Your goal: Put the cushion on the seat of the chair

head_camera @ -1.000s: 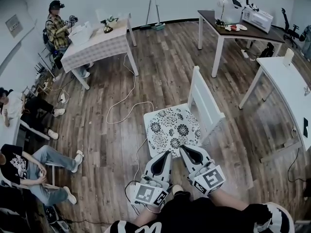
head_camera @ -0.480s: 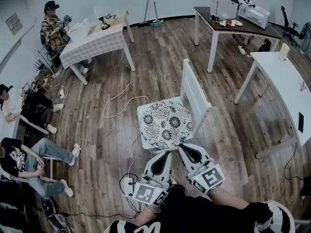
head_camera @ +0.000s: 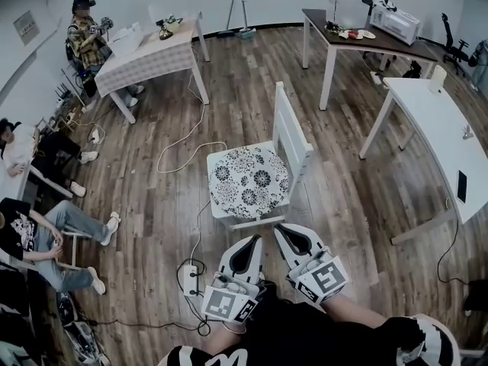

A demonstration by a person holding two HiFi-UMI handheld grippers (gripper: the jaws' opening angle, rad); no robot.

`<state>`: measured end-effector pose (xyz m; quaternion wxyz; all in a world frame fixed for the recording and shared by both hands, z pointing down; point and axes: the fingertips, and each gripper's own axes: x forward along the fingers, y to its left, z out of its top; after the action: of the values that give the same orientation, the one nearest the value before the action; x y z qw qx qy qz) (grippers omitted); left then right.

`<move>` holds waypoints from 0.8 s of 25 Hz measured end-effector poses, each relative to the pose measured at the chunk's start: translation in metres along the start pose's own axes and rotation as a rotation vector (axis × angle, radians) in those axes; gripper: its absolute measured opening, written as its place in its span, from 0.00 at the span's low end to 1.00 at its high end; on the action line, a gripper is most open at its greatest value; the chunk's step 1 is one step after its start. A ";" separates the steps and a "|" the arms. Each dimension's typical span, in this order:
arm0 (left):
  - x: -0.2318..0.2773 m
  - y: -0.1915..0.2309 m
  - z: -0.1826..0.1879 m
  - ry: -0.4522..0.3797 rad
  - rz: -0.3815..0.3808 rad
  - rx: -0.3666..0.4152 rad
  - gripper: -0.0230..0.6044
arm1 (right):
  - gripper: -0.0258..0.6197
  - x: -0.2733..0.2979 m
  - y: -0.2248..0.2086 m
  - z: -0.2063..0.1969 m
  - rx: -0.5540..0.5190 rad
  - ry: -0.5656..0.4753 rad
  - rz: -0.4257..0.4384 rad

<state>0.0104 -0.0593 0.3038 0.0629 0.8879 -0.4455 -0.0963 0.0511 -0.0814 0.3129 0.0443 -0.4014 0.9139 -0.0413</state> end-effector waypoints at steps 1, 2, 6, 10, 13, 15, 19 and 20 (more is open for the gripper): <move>-0.004 -0.005 -0.001 -0.001 0.005 0.001 0.04 | 0.07 -0.006 0.003 0.000 0.003 0.000 0.004; -0.008 -0.010 -0.001 -0.001 0.011 0.002 0.04 | 0.07 -0.012 0.005 0.000 0.005 0.000 0.009; -0.024 -0.026 -0.005 0.000 0.038 -0.005 0.04 | 0.07 -0.027 0.014 0.001 0.010 0.003 0.031; -0.033 -0.035 -0.003 -0.008 0.049 -0.004 0.04 | 0.07 -0.036 0.021 0.002 0.006 0.003 0.049; -0.035 -0.038 0.002 -0.016 0.044 0.008 0.04 | 0.07 -0.040 0.024 0.003 0.002 0.001 0.049; -0.034 -0.039 0.004 -0.018 0.037 0.010 0.04 | 0.07 -0.041 0.023 0.007 -0.006 -0.002 0.041; -0.037 -0.039 0.001 -0.014 0.045 -0.007 0.04 | 0.07 -0.044 0.024 0.009 0.010 -0.004 0.035; -0.039 -0.040 -0.001 -0.011 0.047 -0.005 0.04 | 0.07 -0.045 0.025 0.007 0.017 -0.004 0.036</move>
<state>0.0189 -0.0041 0.3010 0.0651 0.8764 -0.4665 -0.1008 0.0636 -0.0316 0.3054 0.0503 -0.3844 0.9206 -0.0474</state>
